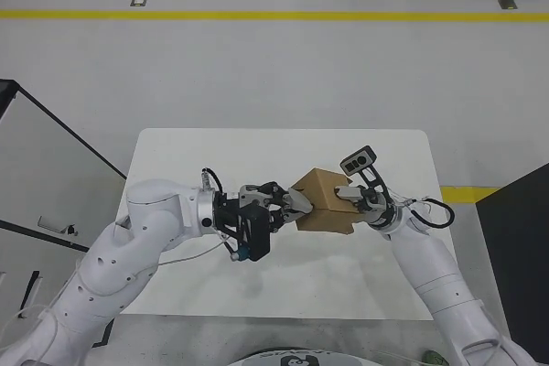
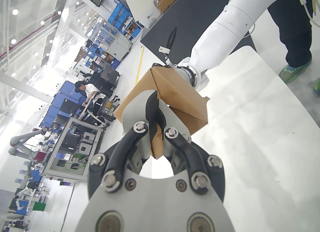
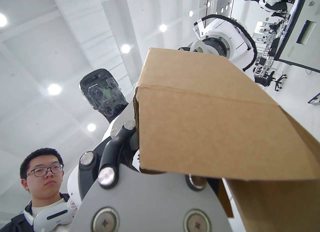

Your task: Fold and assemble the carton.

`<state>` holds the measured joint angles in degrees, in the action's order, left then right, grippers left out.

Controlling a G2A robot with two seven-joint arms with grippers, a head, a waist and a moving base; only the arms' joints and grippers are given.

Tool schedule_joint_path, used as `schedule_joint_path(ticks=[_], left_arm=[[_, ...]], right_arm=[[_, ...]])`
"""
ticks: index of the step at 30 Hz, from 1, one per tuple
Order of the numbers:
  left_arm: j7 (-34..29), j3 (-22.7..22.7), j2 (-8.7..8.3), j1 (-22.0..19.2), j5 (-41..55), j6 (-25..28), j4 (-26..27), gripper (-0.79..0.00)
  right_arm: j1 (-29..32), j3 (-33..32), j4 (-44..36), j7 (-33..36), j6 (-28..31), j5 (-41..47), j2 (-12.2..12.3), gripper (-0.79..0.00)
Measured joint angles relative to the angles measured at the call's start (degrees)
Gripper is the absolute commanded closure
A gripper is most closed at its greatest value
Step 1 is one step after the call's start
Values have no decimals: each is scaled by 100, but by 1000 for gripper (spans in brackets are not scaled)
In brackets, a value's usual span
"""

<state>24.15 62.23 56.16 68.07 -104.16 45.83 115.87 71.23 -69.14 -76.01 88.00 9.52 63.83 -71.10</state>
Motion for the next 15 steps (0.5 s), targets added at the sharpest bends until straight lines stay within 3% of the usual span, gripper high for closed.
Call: schedule_joint_path(ticks=[15], left_arm=[[-115, -203, 17, -148, -143, -62, 14, 0]], right_arm=[[0, 0, 0, 0, 0, 0, 0, 0]])
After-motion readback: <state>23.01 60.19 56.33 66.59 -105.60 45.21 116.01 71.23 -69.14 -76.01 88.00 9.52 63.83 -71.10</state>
